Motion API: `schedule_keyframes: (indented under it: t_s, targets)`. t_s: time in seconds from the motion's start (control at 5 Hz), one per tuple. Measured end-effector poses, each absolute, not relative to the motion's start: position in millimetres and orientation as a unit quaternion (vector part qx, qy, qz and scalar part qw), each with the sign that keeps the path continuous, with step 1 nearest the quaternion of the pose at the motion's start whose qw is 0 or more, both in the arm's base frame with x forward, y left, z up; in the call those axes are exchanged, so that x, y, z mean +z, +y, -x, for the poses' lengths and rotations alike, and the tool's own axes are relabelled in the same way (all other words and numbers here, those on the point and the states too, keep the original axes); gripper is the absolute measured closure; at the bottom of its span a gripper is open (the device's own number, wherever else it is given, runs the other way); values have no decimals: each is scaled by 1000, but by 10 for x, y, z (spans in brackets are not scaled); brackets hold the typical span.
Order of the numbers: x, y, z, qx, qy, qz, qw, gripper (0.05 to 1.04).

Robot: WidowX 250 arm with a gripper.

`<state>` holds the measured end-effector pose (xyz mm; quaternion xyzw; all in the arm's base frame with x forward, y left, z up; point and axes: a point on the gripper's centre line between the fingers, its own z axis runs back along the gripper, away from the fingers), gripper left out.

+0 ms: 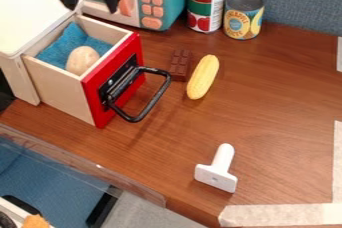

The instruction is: Move the white object to the middle of the table

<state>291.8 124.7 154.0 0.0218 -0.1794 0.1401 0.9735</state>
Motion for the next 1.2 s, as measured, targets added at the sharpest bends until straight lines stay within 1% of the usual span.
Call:
schedule_keyframes:
  t_s: [0.2,0.4,0.6,0.8,1.0,1.2]
  targets:
    - [1452,1331,-2856,160,-174,-48,970,85]
    - [1415,1429,-2806,184,-174,-62,966,85]
    - [1406,1487,-2790,203,-174,-65,961,85]
    - [1260,1472,-2860,218,-161,-78,959,85]
    - [1197,1464,-2890,238,-161,-86,954,85]
    - [1125,1467,-2887,276,-153,-83,945,85]
